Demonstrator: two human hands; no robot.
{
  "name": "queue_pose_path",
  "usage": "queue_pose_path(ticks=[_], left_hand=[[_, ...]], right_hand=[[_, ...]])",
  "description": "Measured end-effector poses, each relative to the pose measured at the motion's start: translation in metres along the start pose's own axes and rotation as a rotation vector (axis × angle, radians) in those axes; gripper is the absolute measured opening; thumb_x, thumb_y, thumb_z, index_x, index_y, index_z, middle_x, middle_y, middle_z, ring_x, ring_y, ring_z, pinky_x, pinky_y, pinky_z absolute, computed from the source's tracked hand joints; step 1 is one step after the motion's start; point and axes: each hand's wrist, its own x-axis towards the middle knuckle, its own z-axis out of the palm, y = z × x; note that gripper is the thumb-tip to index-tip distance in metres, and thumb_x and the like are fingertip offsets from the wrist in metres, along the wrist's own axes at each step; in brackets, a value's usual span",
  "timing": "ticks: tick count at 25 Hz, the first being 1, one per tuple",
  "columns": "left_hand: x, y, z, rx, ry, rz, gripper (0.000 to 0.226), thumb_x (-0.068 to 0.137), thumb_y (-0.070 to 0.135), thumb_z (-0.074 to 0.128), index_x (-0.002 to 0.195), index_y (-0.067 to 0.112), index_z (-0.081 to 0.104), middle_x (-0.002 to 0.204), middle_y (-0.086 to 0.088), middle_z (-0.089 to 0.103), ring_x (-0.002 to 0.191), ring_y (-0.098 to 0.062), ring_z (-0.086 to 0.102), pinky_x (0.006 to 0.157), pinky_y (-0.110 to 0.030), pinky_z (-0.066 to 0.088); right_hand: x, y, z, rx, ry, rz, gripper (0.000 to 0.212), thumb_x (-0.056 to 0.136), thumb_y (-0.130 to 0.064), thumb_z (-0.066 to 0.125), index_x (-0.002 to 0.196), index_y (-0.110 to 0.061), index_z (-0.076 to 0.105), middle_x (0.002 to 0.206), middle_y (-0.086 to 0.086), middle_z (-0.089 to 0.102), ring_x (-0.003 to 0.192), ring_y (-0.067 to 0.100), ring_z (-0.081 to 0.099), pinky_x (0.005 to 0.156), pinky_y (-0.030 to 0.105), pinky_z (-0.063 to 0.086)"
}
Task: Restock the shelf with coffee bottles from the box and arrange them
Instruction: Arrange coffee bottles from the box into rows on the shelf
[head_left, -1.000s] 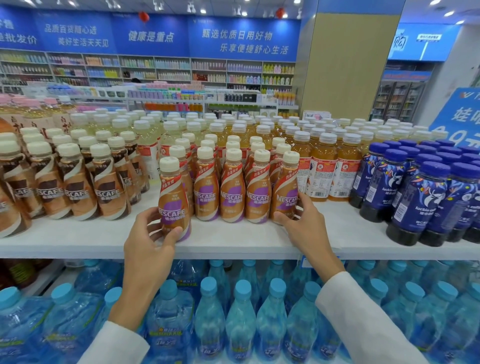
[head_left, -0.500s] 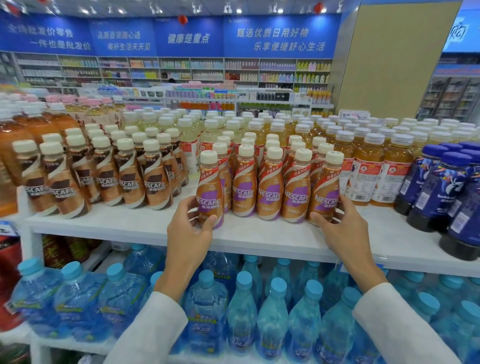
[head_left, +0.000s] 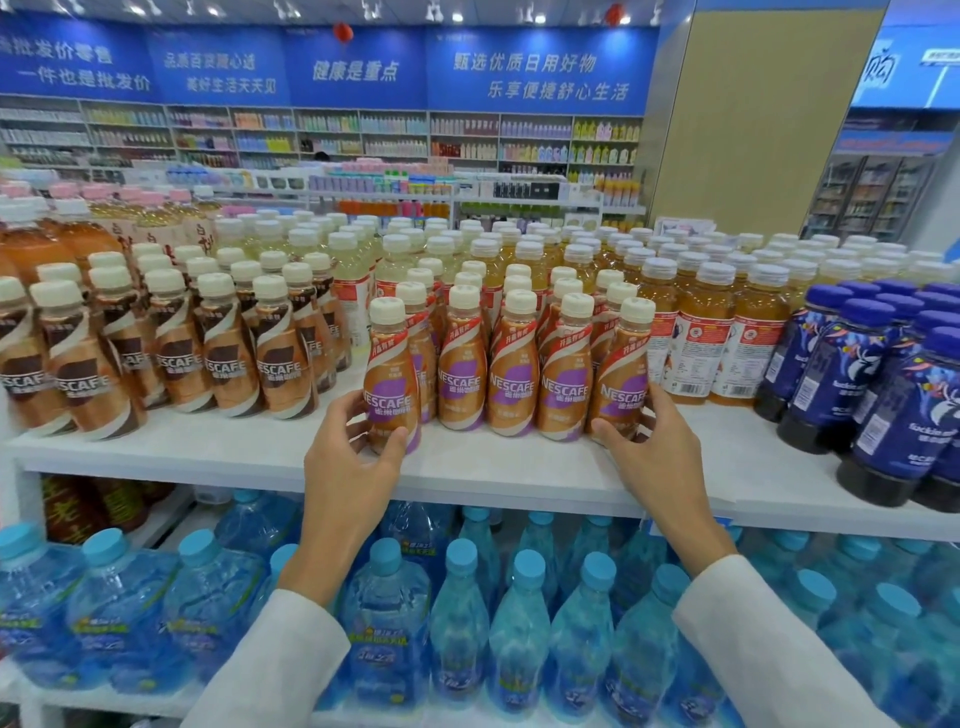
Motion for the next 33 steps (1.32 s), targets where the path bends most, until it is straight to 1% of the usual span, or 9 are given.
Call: queue_pose_path(ticks=[6,12,16,18,20,24,28,30,33], left_hand=[[-0.017,-0.003,-0.008,0.042,-0.006,-0.034,0.065,0.086,0.028,0.077,0.143,0.024,0.046,0.139,0.006,0.057,0.121,-0.015,0.057,0.101,-0.033,0.048],[-0.079,-0.026,-0.034,0.071,0.073,-0.064,0.049,0.088,0.020,0.074,0.133,0.028,0.057,0.124,0.014,0.063,0.115,-0.011,0.060,0.101,-0.030,0.047],[-0.122,-0.057,-0.065,0.137,0.154,-0.071,0.040,0.082,0.020,0.075,0.118,0.035,0.065,0.117,0.016,0.069,0.111,-0.007,0.062,0.093,-0.011,0.049],[-0.143,-0.064,-0.089,0.185,0.213,-0.085,0.037,0.078,0.025,0.074,0.111,0.041,0.067,0.112,0.025,0.069,0.105,-0.003,0.063,0.090,-0.007,0.048],[-0.165,-0.071,-0.118,0.193,0.272,-0.149,0.040,0.079,0.020,0.078,0.104,0.049,0.069,0.109,0.031,0.068,0.102,-0.002,0.065,0.089,-0.013,0.050],[-0.210,-0.088,-0.182,0.219,0.405,-0.287,0.055,0.077,0.011,0.085,0.099,0.058,0.066,0.093,0.030,0.070,0.087,0.011,0.066,0.079,-0.002,0.049],[-0.275,-0.117,-0.271,0.193,0.599,-0.450,0.036,0.063,0.051,0.079,0.093,0.066,0.065,0.087,0.025,0.074,0.081,0.002,0.070,0.073,-0.005,0.050],[-0.310,-0.140,-0.317,0.193,0.658,-0.531,0.054,0.067,0.030,0.089,0.091,0.071,0.063,0.088,0.028,0.073,0.086,0.012,0.067,0.074,-0.001,0.047],[-0.359,-0.169,-0.382,0.236,0.727,-0.644,0.062,0.076,0.013,0.086,0.091,0.069,0.064,0.091,0.038,0.069,0.089,0.013,0.064,0.082,-0.004,0.048]], right_hand=[[-0.019,0.000,-0.009,-0.048,-0.011,-0.015,0.085,0.085,-0.033,0.078,0.153,-0.027,0.028,0.152,-0.002,0.044,0.135,0.020,0.048,0.111,0.042,0.044],[-0.086,0.006,0.002,0.004,-0.055,-0.126,0.062,0.093,-0.028,0.068,0.148,-0.034,0.039,0.143,-0.017,0.044,0.134,0.006,0.039,0.115,0.033,0.035],[-0.132,0.013,0.029,0.113,-0.110,-0.225,0.057,0.089,-0.022,0.073,0.132,-0.049,0.046,0.136,-0.040,0.037,0.135,-0.014,0.033,0.115,0.023,0.030],[-0.156,0.011,0.049,0.126,-0.143,-0.260,0.051,0.087,-0.025,0.074,0.130,-0.045,0.054,0.135,-0.031,0.050,0.130,-0.009,0.044,0.114,0.028,0.036],[-0.180,0.004,0.074,0.092,-0.127,-0.357,0.046,0.082,-0.036,0.068,0.127,-0.036,0.059,0.132,-0.021,0.060,0.126,-0.003,0.052,0.120,0.036,0.026],[-0.238,-0.020,0.120,0.249,-0.131,-0.401,0.048,0.079,-0.042,0.062,0.126,-0.037,0.059,0.128,-0.028,0.060,0.124,-0.008,0.053,0.110,0.013,0.034],[-0.336,-0.055,0.196,0.276,-0.446,-0.282,0.054,0.068,-0.057,0.056,0.122,-0.045,0.056,0.121,-0.019,0.063,0.097,0.006,0.065,0.089,0.017,0.044],[-0.385,-0.064,0.239,0.242,-0.595,-0.198,0.058,0.061,-0.069,0.050,0.115,-0.050,0.062,0.109,-0.017,0.068,0.097,0.014,0.068,0.094,0.004,0.033],[-0.448,-0.086,0.278,0.096,-1.104,-0.141,0.070,0.067,-0.070,0.062,0.132,-0.047,0.050,0.129,-0.017,0.057,0.121,0.007,0.055,0.092,0.003,0.035]])
